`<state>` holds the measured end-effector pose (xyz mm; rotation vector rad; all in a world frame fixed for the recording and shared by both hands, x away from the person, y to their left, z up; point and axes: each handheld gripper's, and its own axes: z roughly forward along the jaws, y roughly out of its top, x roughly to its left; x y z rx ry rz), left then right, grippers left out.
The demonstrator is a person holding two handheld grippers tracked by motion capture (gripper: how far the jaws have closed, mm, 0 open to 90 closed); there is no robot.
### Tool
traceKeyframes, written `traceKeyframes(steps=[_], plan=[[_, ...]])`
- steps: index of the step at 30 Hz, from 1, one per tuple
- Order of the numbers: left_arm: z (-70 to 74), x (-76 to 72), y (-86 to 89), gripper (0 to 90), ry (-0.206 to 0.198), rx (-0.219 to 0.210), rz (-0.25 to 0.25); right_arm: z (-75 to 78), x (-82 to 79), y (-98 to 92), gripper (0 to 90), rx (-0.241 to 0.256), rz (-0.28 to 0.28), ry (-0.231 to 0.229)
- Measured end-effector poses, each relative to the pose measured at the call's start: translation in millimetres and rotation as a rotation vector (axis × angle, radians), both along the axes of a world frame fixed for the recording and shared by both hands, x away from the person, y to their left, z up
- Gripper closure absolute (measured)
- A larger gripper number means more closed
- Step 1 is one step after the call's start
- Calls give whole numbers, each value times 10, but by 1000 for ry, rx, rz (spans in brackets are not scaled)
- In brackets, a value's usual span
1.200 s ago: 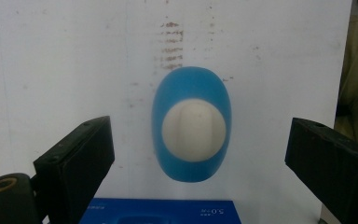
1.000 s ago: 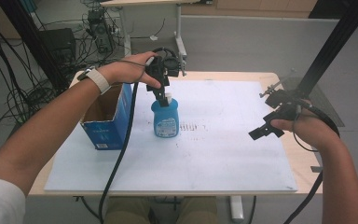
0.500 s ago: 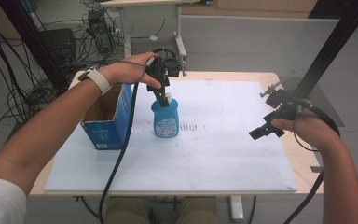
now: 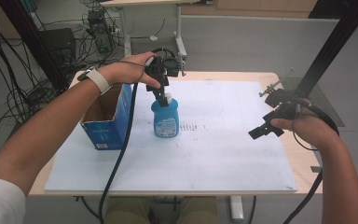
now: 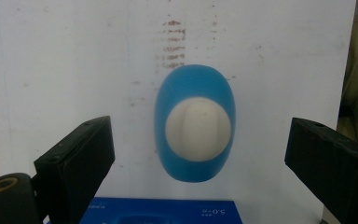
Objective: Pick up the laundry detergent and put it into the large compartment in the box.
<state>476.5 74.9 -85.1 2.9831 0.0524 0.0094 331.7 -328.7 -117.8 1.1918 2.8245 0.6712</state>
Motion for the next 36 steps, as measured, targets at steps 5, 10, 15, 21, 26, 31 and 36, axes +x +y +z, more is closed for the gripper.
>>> traceKeyframes(steps=[5, 10, 15, 21, 26, 31, 36], plan=[[0, 4, -1, 85, 1, 0, 0, -2, 2, -1, 68, 1, 0, 1], [-2, 3, -12, 85, 1, 5, -1, -3, 2, 1, 68, 2, 1, 0], [-5, 4, -13, 85, 0, 4, -3, -11, 4, -2, 68, 3, 1, -1], [-6, 3, -13, 85, 4, 3, -1, -9, 4, -5, 67, 3, 1, -1], [-11, 5, -19, 85, 4, 5, 1, -6, -2, -11, 68, 3, 0, -2], [-29, 9, -31, 86, 8, 9, -1, -12, -2, -14, 68, 4, 0, -2], [-35, 12, -25, 86, 8, 5, 1, -10, 2, -8, 68, 3, -1, 1]])
